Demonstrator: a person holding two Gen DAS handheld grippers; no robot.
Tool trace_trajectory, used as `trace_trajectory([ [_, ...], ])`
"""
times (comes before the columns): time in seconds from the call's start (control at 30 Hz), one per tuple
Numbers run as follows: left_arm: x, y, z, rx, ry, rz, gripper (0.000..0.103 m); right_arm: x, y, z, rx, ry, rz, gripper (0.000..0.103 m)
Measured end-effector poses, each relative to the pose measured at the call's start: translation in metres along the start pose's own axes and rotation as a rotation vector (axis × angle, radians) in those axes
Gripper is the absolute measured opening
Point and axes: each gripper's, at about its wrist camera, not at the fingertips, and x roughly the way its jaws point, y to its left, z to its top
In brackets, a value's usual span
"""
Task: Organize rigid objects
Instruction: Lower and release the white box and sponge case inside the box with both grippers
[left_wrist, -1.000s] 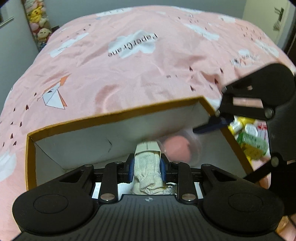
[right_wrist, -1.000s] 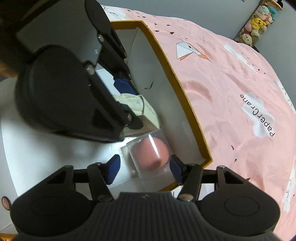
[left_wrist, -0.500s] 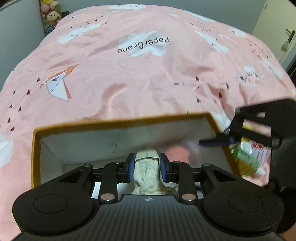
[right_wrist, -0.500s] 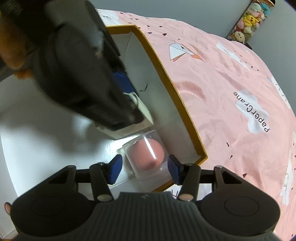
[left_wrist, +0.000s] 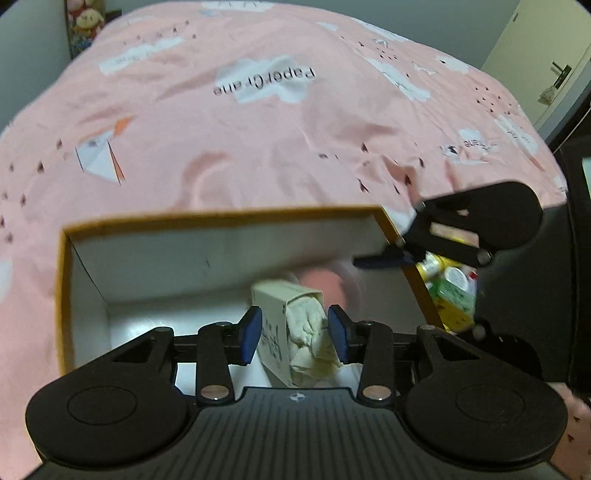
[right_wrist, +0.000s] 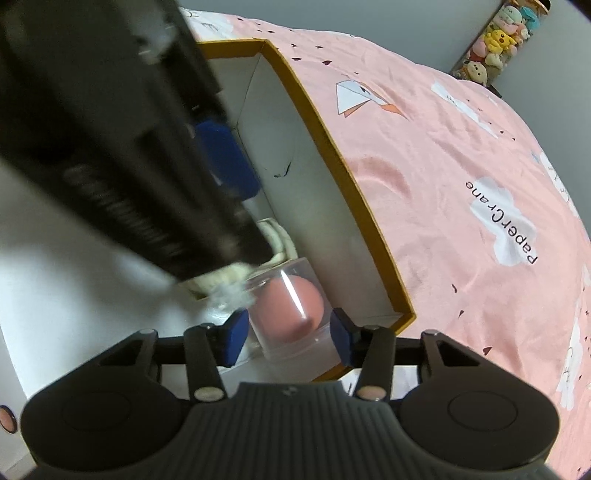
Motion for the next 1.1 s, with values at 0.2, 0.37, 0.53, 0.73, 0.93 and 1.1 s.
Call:
trace_trajectory([
  [0.2,0.006,-0.001,-0.006,-0.012,0.007,-0.041,0.037,0.002,0.006,-0.001,-0.007,-0.001,-0.010,0.047],
  [0.37,0.006,-0.010,-0.021,0.046,0.054,-0.035,0.036,-0.005,0.008,-0.003,0.007,-0.006,0.012,0.045],
  [0.53,0.023,-0.022,-0.044,0.142,0.123,0.040,0.031,-0.007,0.016,-0.004,-0.021,-0.003,0.009,0.047],
  [0.73,0.027,-0.019,-0.037,0.140,0.058,0.074,0.030,-0.007,0.018,-0.005,-0.031,0.003,0.000,0.044],
  [0.93,0.032,-0.018,-0.025,0.205,0.026,0.089,0.029,0.000,0.014,0.001,-0.020,0.009,0.009,0.018],
  [1.1,0.038,-0.015,-0.018,0.186,0.030,0.087,0.029,0.008,0.012,0.004,-0.009,0.012,-0.013,0.019],
])
